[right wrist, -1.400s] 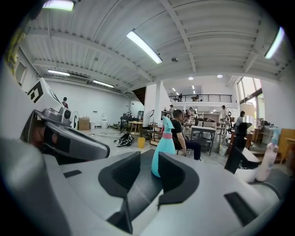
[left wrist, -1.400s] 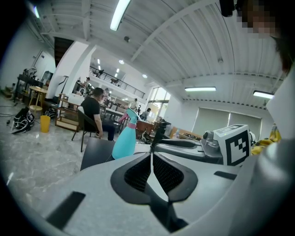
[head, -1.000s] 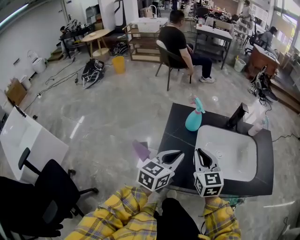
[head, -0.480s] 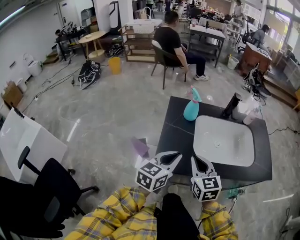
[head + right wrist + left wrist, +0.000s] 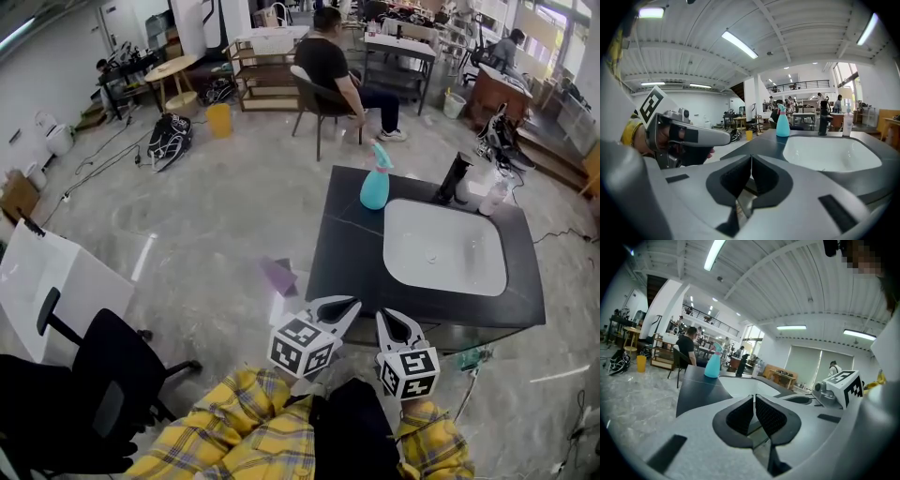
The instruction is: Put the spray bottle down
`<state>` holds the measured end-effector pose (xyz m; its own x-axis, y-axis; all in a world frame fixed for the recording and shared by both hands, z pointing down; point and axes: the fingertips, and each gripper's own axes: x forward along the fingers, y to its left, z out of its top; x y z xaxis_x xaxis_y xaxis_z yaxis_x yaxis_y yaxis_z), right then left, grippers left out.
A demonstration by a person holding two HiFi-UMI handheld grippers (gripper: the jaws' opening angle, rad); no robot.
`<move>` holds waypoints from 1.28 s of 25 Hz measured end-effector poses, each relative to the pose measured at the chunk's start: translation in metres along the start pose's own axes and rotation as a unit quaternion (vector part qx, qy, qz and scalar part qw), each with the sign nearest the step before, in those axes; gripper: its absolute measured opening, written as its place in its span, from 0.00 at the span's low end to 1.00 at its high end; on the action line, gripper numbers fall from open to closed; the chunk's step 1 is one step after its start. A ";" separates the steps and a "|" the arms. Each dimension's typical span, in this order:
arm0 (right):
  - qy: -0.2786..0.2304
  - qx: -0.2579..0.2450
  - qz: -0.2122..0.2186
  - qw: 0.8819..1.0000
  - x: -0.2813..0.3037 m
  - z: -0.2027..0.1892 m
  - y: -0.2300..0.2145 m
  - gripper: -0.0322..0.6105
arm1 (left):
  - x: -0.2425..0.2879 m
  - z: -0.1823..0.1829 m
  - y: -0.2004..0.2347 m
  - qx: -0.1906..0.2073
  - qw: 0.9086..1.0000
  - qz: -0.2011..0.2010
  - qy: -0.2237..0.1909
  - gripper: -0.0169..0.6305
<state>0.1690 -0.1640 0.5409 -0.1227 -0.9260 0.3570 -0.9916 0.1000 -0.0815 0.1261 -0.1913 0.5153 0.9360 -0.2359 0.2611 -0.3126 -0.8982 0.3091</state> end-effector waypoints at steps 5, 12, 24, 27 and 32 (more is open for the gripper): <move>0.016 0.016 0.006 1.000 -0.019 -0.023 0.001 0.06 | -0.005 -0.017 -0.016 -0.008 1.000 0.015 0.005 0.04; 0.027 0.036 0.009 0.999 -0.064 -0.034 -0.009 0.06 | -0.010 -0.031 -0.053 -0.041 0.999 0.036 -0.002 0.04; 0.013 0.050 0.016 0.999 -0.117 -0.040 -0.002 0.06 | -0.032 -0.041 -0.106 -0.040 0.998 0.047 -0.014 0.04; 0.011 0.051 0.021 0.998 -0.125 -0.042 0.005 0.06 | -0.039 -0.044 -0.112 -0.040 0.998 0.051 -0.017 0.04; 0.002 0.040 0.026 0.999 -0.137 -0.038 0.012 0.06 | -0.048 -0.049 -0.124 -0.043 0.997 0.052 -0.024 0.04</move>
<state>0.1719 -0.0223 0.5267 -0.1733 -0.9191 0.3538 -0.9779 0.1179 -0.1728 0.1115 -0.0505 0.5094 0.9043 -0.3451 0.2513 -0.4183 -0.8336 0.3607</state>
